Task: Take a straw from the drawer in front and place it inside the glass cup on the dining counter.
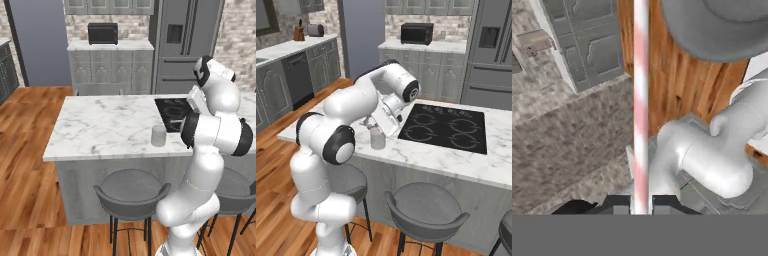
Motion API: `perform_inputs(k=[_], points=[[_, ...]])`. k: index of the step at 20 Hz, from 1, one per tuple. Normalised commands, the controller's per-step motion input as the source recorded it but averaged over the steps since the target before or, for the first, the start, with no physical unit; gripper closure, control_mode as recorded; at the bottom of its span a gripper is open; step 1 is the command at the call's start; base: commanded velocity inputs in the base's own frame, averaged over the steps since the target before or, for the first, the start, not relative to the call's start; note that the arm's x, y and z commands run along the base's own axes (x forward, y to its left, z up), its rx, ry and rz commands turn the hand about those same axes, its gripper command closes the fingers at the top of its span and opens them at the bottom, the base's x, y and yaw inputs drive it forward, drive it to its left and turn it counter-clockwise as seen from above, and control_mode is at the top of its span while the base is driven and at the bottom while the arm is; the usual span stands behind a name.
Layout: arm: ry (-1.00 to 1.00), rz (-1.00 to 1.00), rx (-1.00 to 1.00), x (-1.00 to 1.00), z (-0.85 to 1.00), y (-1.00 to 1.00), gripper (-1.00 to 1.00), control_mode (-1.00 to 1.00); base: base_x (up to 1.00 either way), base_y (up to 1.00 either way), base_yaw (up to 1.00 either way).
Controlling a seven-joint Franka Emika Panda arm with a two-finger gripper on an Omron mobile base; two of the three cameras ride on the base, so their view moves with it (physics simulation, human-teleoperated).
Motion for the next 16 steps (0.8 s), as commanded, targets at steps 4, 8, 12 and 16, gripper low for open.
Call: perform_inputs(k=[4, 8, 12, 16], points=[[0.64, -0.09, -0.07, 0.01, 0.17, 0.26, 1.00, -1.00, 0.00, 0.00, 0.00], [0.64, -0.10, -0.08, 0.03, 0.55, 0.28, 1.00, -1.00, 0.00, 0.00, 0.00], [0.55, -0.11, -0.16, 0.00, 0.57, 0.27, 1.00, -1.00, 0.00, 0.00, 0.00], [0.43, -0.08, -0.37, 0.18, 0.19, 0.41, 1.00, -1.00, 0.00, 0.00, 0.00]])
